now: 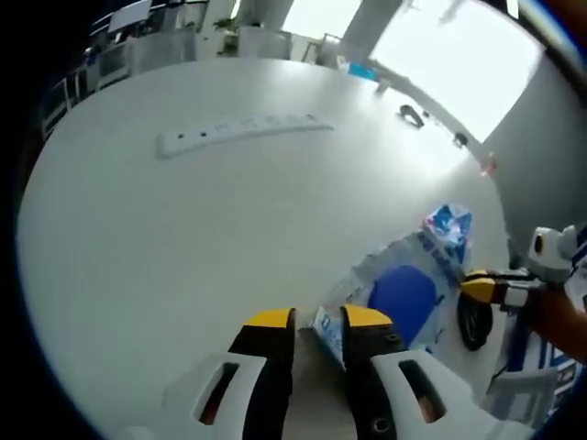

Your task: Arrange the tabletop items into an orderly group along one side of the table until the central work area is clear of visible clutter.

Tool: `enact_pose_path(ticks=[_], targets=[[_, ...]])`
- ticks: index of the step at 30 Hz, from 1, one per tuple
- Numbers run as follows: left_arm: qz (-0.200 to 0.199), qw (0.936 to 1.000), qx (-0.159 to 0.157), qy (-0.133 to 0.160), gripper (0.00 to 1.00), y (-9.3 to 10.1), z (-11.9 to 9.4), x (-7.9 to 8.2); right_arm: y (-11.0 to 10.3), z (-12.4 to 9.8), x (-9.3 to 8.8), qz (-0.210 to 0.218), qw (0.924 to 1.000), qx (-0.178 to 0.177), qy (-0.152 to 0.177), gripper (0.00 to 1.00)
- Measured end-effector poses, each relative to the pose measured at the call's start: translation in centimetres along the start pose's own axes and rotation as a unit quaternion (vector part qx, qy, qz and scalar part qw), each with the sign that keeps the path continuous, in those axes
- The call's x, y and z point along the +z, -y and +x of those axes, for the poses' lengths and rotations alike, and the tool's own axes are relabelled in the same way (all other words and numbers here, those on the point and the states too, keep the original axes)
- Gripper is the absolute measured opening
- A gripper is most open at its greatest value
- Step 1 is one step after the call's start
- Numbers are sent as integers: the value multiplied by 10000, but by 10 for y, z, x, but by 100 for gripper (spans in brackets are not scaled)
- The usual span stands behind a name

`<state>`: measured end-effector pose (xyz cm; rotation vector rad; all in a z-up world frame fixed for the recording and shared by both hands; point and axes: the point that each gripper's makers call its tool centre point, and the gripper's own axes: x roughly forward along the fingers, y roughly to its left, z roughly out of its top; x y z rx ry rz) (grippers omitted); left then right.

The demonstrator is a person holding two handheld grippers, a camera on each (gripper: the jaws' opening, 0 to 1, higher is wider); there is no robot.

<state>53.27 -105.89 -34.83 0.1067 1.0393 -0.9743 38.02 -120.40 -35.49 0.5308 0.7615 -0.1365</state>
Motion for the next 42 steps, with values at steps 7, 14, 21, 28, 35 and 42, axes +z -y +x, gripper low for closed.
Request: enact_pose_path(ticks=[7,14,21,28,35,42], targets=[[13,10000,10,26,16,0,-2,1,2,-2,-1,0,10000,-15,13,15],[48,10000,18,50,19,1,-4,2,1,-6,-2,11,10000,-22,36,16],[75,9999,4,108,24,3,-7,3,0,-8,-2,9,10000,-25,49,18],[117,9998,-29,186,32,5,-11,6,0,-13,-2,10,9999,-41,93,21],[204,9994,-69,253,45,6,-17,6,-3,-17,1,-41,9999,-25,154,25],[312,9989,-115,324,55,7,-26,6,-11,-22,4,-131,9997,63,203,30]])
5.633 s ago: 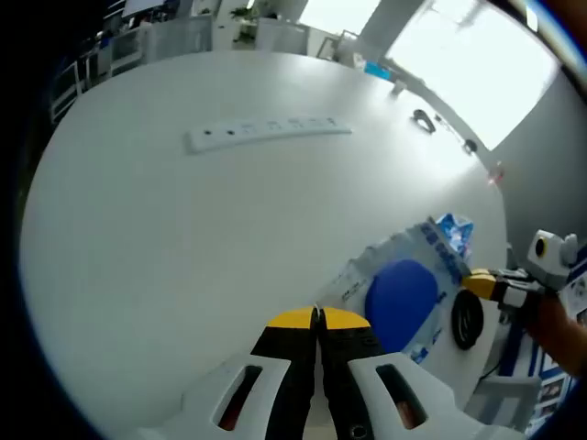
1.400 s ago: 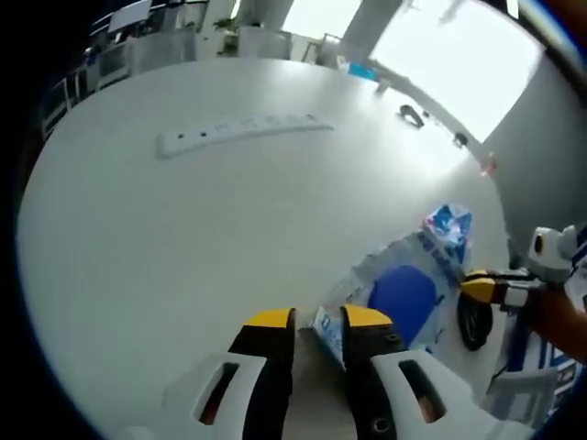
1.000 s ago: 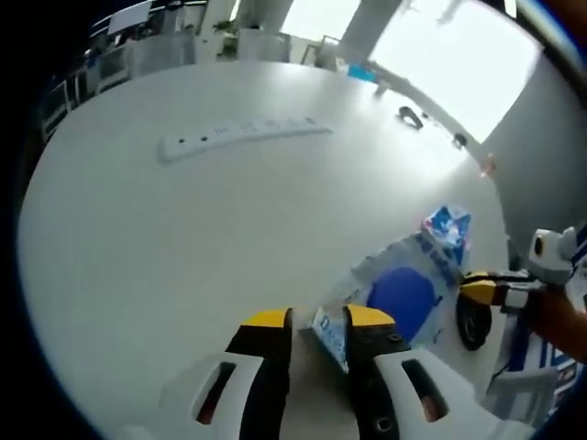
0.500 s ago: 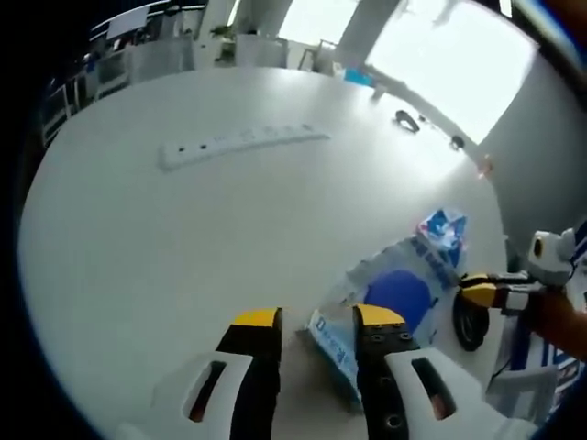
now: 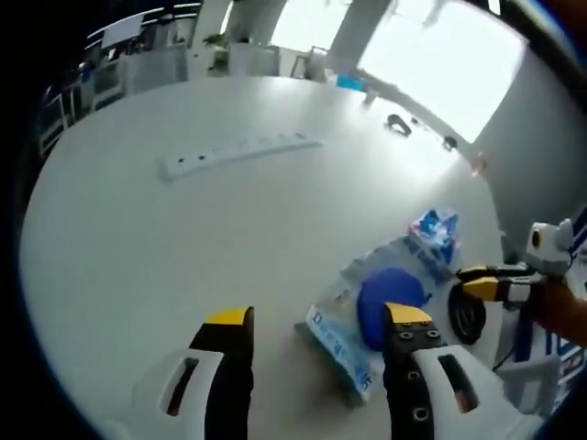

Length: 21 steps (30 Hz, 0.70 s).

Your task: Arrange the tabletop items into an orderly group along one side of the table until the central work area is clear of visible clutter.

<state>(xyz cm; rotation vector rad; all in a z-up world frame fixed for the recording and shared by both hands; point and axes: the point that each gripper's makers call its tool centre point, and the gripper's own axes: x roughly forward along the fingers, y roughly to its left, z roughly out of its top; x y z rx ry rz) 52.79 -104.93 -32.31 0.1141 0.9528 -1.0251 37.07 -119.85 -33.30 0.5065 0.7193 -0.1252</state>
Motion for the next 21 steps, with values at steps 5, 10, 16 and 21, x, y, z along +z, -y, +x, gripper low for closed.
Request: enact_pose_path(ticks=[5,10,16,21], targets=[[87,10000,-31,23,61,2,-8,-1,-5,-2,1,-89,9999,45,8,33],[159,9998,-66,55,64,2,-18,-5,-12,-4,0,-238,9996,135,-27,39],[220,9996,-116,106,69,3,-30,-10,-18,-5,1,-333,9991,253,-21,46],[248,9995,-116,135,72,2,-41,-13,-26,-8,4,-446,9984,354,-8,50]])
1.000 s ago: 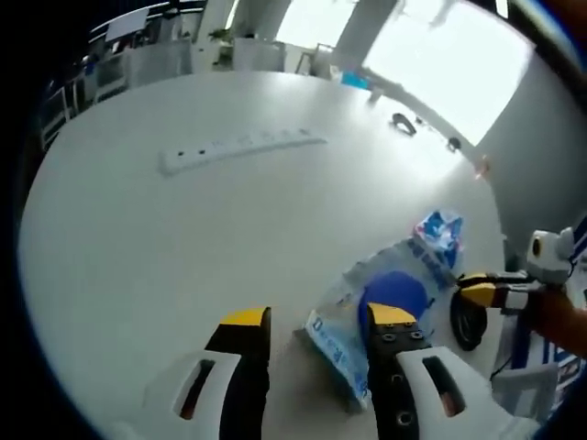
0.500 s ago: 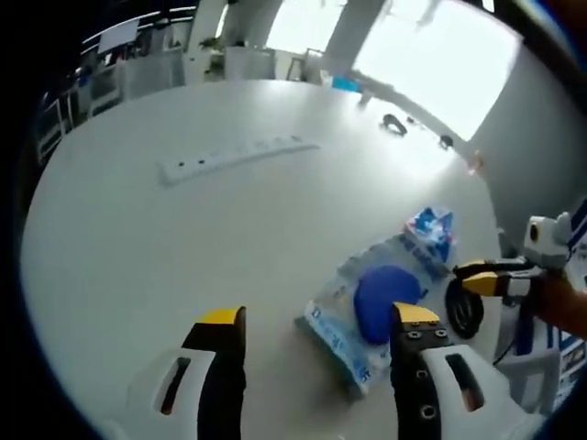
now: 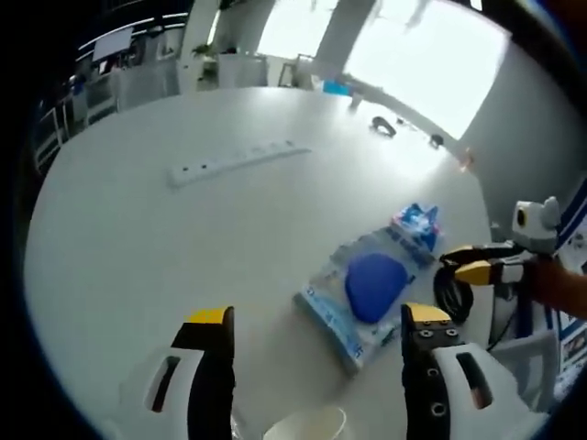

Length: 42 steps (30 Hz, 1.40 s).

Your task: Arrange the tabletop items into an orderly group along one side of the table until the central work area is clear of visible clutter.

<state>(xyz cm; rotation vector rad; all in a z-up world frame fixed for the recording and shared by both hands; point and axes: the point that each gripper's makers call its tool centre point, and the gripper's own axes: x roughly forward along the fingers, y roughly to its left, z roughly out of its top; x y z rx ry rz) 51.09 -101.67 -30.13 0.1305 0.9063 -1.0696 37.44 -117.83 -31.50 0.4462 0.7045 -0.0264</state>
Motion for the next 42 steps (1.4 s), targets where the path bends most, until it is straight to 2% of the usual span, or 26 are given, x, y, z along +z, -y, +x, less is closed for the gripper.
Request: enact_pose_path(ticks=[8,17,26,42], targets=[[37,10000,-27,79,78,3,-18,-5,-10,-2,3,-112,9998,163,-4,55],[73,9999,-16,102,84,4,-41,-15,-22,-3,7,-270,9991,335,-32,56],[58,9999,43,119,85,7,-68,-35,-36,-6,10,-423,9976,538,-65,57],[-259,9987,272,335,85,8,-115,-74,-68,-6,6,-733,9927,939,-209,58]])
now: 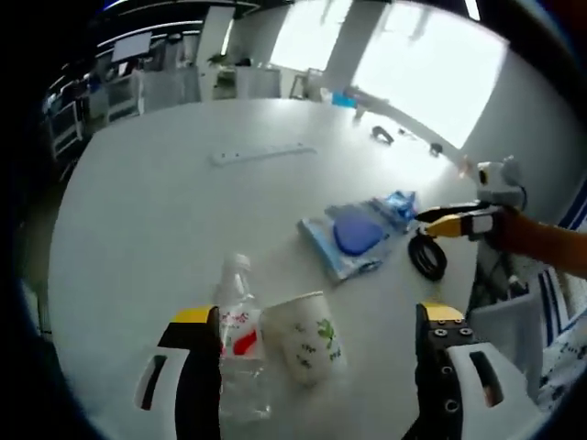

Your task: Arrange the tabletop items into an orderly group along one side of the table until the central work area is clear of visible clutter.

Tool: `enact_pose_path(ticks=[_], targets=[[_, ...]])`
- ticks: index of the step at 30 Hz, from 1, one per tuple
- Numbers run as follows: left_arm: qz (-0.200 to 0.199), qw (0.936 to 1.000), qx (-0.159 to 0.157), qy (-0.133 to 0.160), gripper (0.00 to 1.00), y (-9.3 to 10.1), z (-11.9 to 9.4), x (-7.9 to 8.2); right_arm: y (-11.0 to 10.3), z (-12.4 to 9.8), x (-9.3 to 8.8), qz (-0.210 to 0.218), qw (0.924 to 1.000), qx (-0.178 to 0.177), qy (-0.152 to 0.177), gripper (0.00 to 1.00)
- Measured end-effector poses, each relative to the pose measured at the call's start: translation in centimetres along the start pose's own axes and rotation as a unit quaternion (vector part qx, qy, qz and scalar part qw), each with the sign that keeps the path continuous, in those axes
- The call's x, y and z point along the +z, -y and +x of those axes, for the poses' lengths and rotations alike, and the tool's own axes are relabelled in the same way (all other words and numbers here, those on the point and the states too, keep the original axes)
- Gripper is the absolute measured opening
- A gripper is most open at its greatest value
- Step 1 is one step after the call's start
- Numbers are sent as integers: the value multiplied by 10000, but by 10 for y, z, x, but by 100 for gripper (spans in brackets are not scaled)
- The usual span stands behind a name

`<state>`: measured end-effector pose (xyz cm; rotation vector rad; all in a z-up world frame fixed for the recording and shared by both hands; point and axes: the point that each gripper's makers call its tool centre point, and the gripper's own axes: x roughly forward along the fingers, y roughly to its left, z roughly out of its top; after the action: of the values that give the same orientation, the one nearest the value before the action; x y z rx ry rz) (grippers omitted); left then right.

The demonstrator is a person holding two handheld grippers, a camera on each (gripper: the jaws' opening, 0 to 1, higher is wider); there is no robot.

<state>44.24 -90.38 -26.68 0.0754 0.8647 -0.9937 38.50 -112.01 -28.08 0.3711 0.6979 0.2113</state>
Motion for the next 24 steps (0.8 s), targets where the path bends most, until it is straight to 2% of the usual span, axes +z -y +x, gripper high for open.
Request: enact_pose_path(ticks=[10,24], targets=[[-140,9997,163,84,85,-7,-23,-14,-26,14,10,-163,9996,229,-60,59],[-329,9988,302,196,85,-10,-43,-28,-60,34,22,-336,9973,625,-164,62]])
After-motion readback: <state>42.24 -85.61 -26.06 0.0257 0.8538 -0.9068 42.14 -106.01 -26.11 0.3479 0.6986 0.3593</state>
